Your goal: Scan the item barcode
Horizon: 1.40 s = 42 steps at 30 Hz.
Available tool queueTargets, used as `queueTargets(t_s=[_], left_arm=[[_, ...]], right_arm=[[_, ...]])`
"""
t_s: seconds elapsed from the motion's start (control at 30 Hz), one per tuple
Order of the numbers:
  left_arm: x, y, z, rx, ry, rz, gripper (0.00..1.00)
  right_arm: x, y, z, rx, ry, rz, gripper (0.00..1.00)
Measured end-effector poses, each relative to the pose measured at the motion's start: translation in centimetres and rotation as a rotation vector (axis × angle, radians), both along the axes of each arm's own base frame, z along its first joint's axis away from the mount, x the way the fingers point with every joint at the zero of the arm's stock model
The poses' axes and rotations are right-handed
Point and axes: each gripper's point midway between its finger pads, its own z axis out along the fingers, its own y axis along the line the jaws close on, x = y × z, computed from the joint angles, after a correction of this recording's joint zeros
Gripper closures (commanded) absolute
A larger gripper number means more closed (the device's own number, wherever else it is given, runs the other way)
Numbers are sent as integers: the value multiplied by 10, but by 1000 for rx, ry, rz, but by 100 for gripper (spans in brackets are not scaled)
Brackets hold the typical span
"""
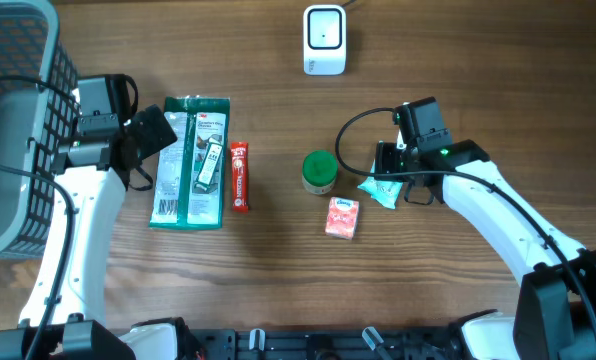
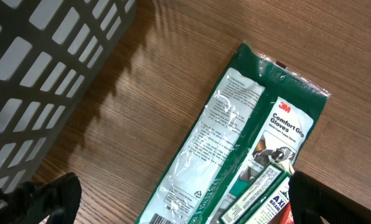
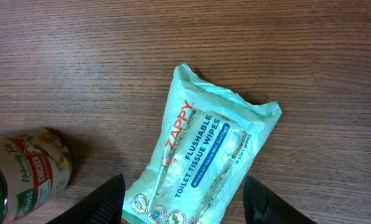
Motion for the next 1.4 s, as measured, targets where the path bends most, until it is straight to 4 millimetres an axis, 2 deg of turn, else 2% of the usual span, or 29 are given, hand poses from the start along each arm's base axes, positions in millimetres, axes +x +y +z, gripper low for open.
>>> queueTargets(t_s=[0.37, 0.57, 0.63, 1.13, 1.4], left_arm=[[0, 0, 0, 0, 0, 0, 0], [0, 0, 0, 0, 0, 0, 0], [0, 0, 0, 0, 0, 0, 0], [0, 0, 0, 0, 0, 0, 0], [0, 0, 0, 0, 0, 0, 0]], right_arm=[[5, 1, 2, 7, -21, 0, 35], [31, -1, 16, -20, -148, -8, 35], [34, -3, 18, -35, -165, -7, 35], [15, -11, 6, -75, -75, -4, 31], [9, -9, 3, -64, -46, 6, 31]])
